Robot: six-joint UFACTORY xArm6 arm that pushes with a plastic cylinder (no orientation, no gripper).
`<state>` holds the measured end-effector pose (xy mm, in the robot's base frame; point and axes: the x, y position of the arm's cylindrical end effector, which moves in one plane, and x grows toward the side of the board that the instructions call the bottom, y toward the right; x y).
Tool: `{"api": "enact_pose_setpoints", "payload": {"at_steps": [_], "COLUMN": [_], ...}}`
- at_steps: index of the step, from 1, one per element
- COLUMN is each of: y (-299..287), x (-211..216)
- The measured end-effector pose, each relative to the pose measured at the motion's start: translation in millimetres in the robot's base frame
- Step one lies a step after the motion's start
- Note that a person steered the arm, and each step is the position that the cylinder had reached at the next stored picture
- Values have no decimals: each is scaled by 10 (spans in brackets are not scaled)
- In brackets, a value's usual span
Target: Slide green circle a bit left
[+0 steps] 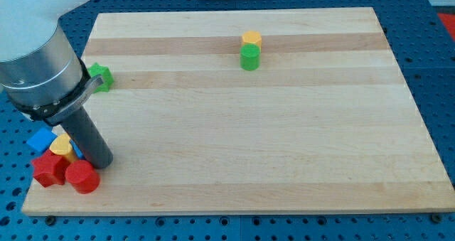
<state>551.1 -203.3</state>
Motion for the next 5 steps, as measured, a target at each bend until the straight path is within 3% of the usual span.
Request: {"api": "enact_pose_setpoints", "payload": {"at_steps": [2,4,5], "y": [1016,2655,3128], "x": [-227,-1131,-1657]}}
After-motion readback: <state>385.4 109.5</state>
